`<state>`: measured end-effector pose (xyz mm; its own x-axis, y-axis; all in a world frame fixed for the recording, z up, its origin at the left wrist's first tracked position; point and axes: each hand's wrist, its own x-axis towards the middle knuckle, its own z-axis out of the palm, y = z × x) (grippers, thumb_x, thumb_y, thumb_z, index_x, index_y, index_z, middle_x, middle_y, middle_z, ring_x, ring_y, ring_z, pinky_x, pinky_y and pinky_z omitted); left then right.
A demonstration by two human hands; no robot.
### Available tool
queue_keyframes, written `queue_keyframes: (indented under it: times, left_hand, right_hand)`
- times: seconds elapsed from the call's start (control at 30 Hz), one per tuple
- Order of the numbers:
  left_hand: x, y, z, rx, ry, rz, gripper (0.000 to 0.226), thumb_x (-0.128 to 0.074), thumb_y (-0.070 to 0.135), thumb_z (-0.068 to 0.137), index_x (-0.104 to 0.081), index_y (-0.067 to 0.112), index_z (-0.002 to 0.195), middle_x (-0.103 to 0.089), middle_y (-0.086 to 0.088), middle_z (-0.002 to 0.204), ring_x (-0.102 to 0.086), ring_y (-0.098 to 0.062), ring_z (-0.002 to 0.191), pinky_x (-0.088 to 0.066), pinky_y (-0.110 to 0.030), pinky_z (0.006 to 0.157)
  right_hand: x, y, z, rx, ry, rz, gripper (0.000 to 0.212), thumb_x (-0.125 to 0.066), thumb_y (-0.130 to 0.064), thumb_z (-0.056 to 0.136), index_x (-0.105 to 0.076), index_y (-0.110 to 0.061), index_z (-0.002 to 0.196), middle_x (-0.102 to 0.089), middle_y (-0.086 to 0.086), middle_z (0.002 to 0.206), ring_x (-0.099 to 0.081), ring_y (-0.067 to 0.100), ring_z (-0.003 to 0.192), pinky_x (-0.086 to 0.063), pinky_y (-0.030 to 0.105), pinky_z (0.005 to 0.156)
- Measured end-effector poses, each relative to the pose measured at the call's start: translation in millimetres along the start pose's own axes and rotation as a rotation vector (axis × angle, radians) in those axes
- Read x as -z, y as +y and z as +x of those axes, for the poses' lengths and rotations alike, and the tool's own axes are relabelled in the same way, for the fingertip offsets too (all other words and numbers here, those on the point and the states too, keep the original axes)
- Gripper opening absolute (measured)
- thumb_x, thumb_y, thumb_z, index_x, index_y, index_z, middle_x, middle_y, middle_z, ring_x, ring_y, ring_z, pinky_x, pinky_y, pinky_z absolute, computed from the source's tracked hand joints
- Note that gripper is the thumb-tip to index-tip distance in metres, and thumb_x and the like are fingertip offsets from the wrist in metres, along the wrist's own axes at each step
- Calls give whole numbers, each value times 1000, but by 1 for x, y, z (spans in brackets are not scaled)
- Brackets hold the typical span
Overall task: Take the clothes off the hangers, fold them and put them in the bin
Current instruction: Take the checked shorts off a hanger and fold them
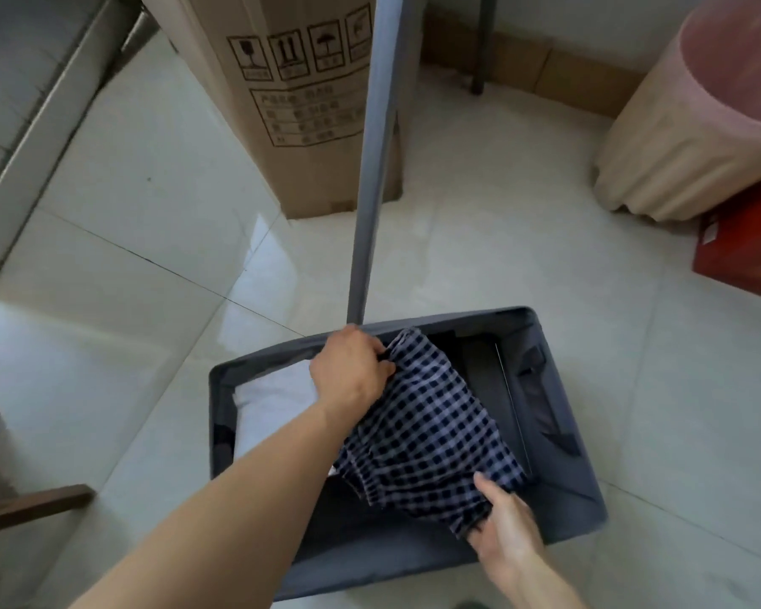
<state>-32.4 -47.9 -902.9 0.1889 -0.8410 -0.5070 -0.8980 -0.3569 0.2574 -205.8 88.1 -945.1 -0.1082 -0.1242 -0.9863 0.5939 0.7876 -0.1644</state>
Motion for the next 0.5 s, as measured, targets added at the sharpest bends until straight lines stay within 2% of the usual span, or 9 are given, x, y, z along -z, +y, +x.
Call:
queue_keyframes:
  times: [0.03,0.1,0.23,0.3,0.37,0.5]
  left_hand:
    - [-4,9,3,-5,3,16,18,-63,40,91,-72,29,102,-66,0,109,-62,-24,101,-45,-31,72]
    - [-18,22,11,5,3,-3,19,-56,34,94,-71,29,104,-70,-2,106,-65,-26,97,-42,-30,68]
    - [-48,35,27,101,-36,-204,29,-50,28,95,-65,30,120,-73,-3,100,-70,-27,92,-54,-35,80]
    - [-62,39,32,99,-22,-209,26,-51,24,96,-65,25,118,-72,-5,105,-68,-29,96,-54,-35,79]
    - [-72,40,36,89,9,-157,25,-51,19,97,-66,23,117,-69,-7,111,-65,-32,103,-47,-33,72]
    - [-97,39,44,32,-10,-68,36,-46,19,100,-53,28,135,-66,-8,119,-62,-32,108,-42,-34,71]
  right_hand:
    - [-1,-1,5,-11,-5,26,39,-58,-13,96,-51,-6,133,-59,18,130,-57,36,116,-46,49,99]
    - [-5,-1,16,-14,-19,75,38,-56,-13,97,-51,-5,133,-60,19,125,-58,35,110,-47,47,95]
    - [-11,1,42,-30,-43,190,37,-52,-9,98,-48,-5,135,-55,22,133,-53,38,123,-45,48,96]
    - [-13,3,53,-43,-68,210,31,-50,-7,99,-50,-4,129,-54,24,134,-53,39,122,-46,48,92]
    - [-16,3,64,-59,-77,214,29,-48,-5,99,-50,-2,128,-54,25,133,-53,40,122,-46,49,92]
    - [-22,4,87,-98,-59,131,32,-47,-6,100,-47,2,131,-52,25,135,-51,40,125,-44,53,97]
